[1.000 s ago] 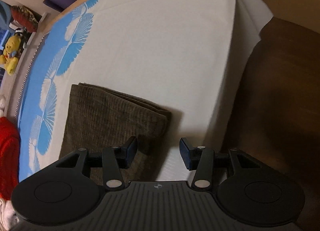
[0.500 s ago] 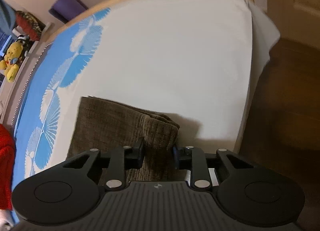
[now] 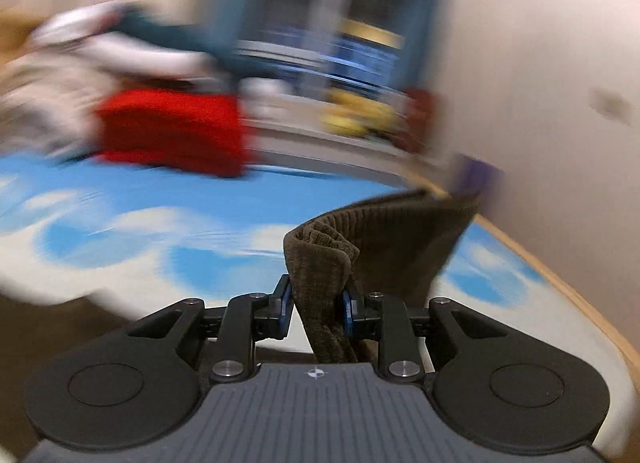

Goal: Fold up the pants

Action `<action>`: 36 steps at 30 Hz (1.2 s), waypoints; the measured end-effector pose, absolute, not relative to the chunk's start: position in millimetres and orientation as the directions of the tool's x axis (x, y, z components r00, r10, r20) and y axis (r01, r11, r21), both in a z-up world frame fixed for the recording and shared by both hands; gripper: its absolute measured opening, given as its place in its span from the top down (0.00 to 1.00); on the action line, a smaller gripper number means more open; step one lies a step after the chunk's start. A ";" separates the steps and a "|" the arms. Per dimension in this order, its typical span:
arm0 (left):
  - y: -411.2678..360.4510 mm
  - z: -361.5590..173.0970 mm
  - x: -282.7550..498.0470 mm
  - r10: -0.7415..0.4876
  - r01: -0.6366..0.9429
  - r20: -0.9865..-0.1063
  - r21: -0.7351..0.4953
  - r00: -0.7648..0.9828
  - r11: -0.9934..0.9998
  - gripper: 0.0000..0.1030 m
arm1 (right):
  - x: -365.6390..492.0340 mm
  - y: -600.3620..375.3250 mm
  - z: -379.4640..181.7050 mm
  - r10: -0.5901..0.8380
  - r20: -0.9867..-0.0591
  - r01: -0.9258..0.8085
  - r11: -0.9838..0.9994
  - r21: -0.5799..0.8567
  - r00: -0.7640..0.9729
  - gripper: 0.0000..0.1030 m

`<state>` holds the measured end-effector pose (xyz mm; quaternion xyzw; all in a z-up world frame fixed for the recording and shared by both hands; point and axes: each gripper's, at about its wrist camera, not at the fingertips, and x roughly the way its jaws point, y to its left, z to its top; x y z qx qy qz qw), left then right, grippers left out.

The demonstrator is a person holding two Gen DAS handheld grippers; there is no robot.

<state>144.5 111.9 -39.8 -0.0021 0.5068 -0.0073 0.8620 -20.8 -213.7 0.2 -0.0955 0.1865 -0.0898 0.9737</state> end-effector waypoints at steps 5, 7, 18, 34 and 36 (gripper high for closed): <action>134.7 -39.4 137.0 -0.022 -0.016 -0.878 -0.034 0.478 0.999 0.46 | -38.0 -86.2 -91.0 0.119 -0.601 -0.375 0.869 -0.322 0.790 0.65; 143.2 -39.3 134.2 -0.023 -0.028 -0.878 -0.041 0.478 0.999 0.46 | -59.7 -65.7 -121.2 0.161 -0.670 -0.489 0.805 -0.335 0.724 0.67; 160.1 -36.3 135.1 -0.031 -0.049 -0.872 -0.063 0.488 0.997 0.46 | -22.7 -115.8 -95.9 0.123 -0.656 -0.316 0.931 -0.183 0.745 0.50; 161.4 -35.5 139.4 -0.026 -0.065 -0.870 -0.067 0.492 0.996 0.46 | -38.0 -99.4 -99.7 0.305 -0.724 -0.605 0.773 -0.192 0.619 0.83; 165.6 -35.3 138.4 -0.024 -0.082 -0.871 -0.074 0.490 0.994 0.46 | -47.5 -98.6 -102.6 0.297 -0.713 -0.636 0.724 -0.265 0.635 0.82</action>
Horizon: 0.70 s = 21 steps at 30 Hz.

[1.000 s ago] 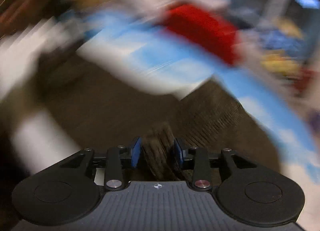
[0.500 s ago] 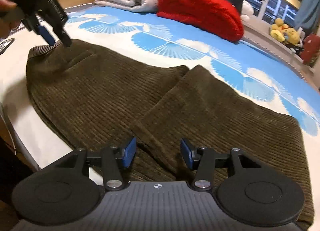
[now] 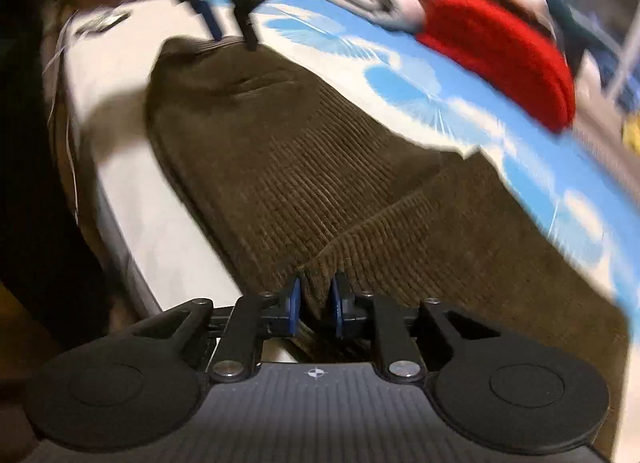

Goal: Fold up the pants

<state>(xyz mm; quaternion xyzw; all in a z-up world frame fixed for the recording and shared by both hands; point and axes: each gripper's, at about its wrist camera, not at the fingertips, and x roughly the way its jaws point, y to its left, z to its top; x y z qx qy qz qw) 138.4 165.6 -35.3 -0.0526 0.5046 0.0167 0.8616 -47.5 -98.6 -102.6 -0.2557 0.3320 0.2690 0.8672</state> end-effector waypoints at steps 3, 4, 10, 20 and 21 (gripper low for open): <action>168.8 -36.3 136.8 -0.021 -0.090 -0.875 -0.073 0.484 0.993 0.46 | -40.3 -103.7 -81.8 0.312 -0.688 -0.576 0.796 -0.188 0.656 0.82; 169.9 -36.3 136.3 -0.017 -0.092 -0.875 -0.070 0.485 0.993 0.46 | -38.7 -107.5 -75.6 0.325 -0.664 -0.546 0.824 -0.150 0.673 0.82; 192.5 -36.4 133.4 -0.022 -0.173 -0.876 -0.119 0.481 0.978 0.46 | -36.9 -100.9 -97.0 0.317 -0.741 -0.584 0.802 -0.123 0.592 0.63; 267.1 -43.9 106.8 -0.084 -0.365 -0.884 -0.274 0.460 0.890 0.40 | -29.7 -105.4 -93.1 0.317 -0.775 -0.591 0.802 -0.090 0.548 0.53; 276.1 -48.7 103.1 -0.116 -0.391 -0.888 -0.310 0.445 0.867 0.39 | -30.3 -102.8 -89.7 0.321 -0.784 -0.608 0.789 -0.089 0.531 0.52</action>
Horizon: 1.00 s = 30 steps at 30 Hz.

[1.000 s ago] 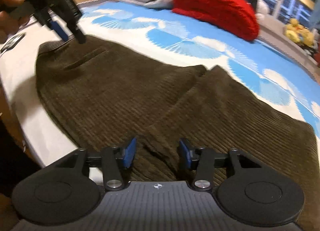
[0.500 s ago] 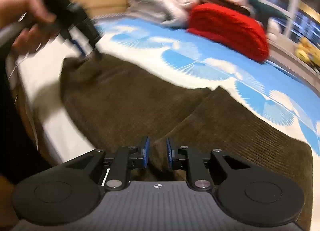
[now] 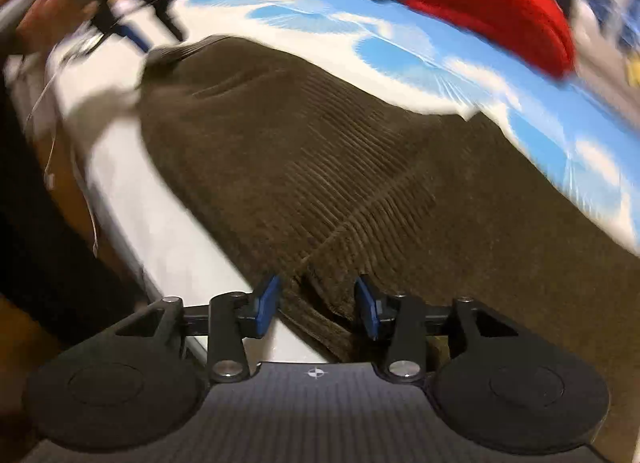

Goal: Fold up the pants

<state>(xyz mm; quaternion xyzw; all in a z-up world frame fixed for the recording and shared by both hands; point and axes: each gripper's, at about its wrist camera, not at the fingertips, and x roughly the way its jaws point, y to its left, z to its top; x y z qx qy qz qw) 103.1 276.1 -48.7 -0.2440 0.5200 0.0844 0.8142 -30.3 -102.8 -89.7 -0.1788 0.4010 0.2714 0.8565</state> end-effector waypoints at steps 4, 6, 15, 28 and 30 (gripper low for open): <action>303.1 -78.2 92.2 -0.311 -0.493 -0.881 -0.460 0.357 0.738 0.35 | -12.9 -123.2 -54.8 0.484 -0.757 -0.611 0.779 0.143 0.440 0.58; 305.4 -85.8 90.5 -0.358 -0.509 -0.871 -0.487 0.336 0.709 0.35 | -5.2 -136.7 -30.0 0.513 -0.717 -0.604 0.781 0.161 0.472 0.57; 281.8 -102.5 104.1 -0.361 -0.514 -0.890 -0.455 0.278 0.728 0.33 | 35.7 -233.8 6.5 0.383 -0.641 -0.375 0.914 0.157 0.665 0.50; 236.3 -88.6 106.6 -0.133 -0.495 -0.946 -0.271 0.297 0.826 0.51 | 46.8 -321.9 -74.0 0.152 -0.807 0.121 0.956 0.266 0.571 0.51; 228.7 -81.5 99.2 -0.080 -0.488 -0.941 -0.241 0.329 0.839 0.59 | 42.5 -332.3 -71.3 0.139 -0.799 0.152 0.949 0.277 0.584 0.51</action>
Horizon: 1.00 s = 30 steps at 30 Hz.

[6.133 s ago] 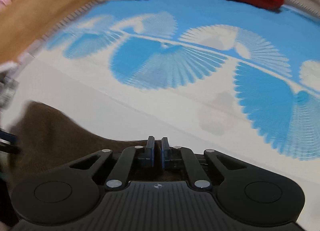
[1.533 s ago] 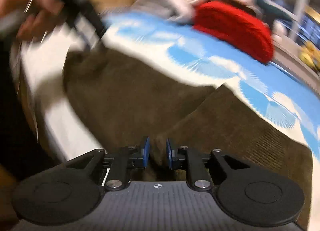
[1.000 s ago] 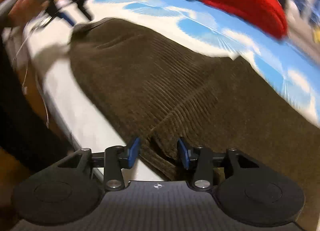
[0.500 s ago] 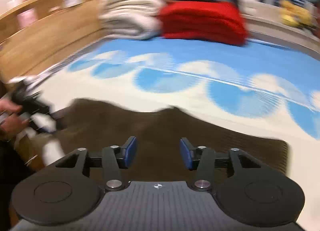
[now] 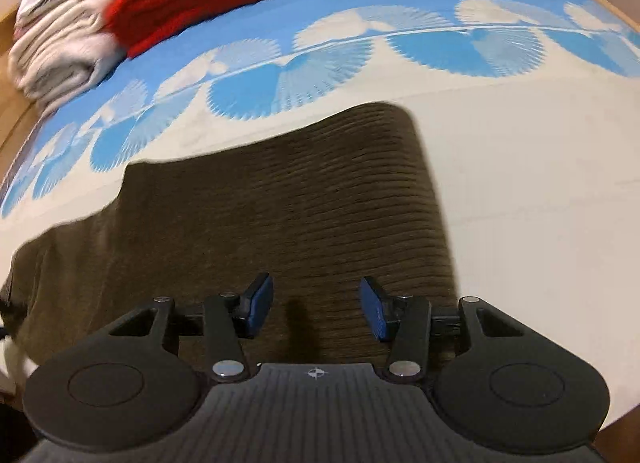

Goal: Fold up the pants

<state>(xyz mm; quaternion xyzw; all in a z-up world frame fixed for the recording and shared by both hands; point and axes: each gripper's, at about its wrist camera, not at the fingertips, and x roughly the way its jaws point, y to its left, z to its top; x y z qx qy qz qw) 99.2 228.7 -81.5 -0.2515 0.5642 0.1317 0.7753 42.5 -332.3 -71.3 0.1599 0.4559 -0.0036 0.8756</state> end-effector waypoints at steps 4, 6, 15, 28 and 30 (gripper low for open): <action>203.1 -54.8 86.4 0.034 -0.427 -0.904 -0.168 0.427 0.889 0.69 | 39.4 -349.0 -64.5 0.114 -0.780 0.181 0.943 0.280 0.615 0.51; 177.7 -29.1 81.1 0.092 -0.364 -0.855 -0.118 0.511 0.924 0.71 | 39.8 -356.8 -62.2 0.085 -0.776 0.200 0.944 0.264 0.625 0.51; -81.5 75.1 65.1 -0.047 0.138 -0.615 0.101 0.787 0.985 0.76 | 36.5 -409.0 -66.0 0.068 -0.768 0.349 0.862 0.367 0.637 0.51; -279.7 -37.7 11.2 -0.416 0.667 -0.747 0.048 0.518 0.744 0.33 | -18.4 -490.0 -78.6 0.040 -0.713 0.494 0.693 0.524 0.700 0.50; -246.9 -30.2 20.5 -0.418 0.639 -0.732 0.031 0.538 0.769 0.32 | -18.1 -488.3 -80.5 0.077 -0.705 0.460 0.707 0.537 0.705 0.50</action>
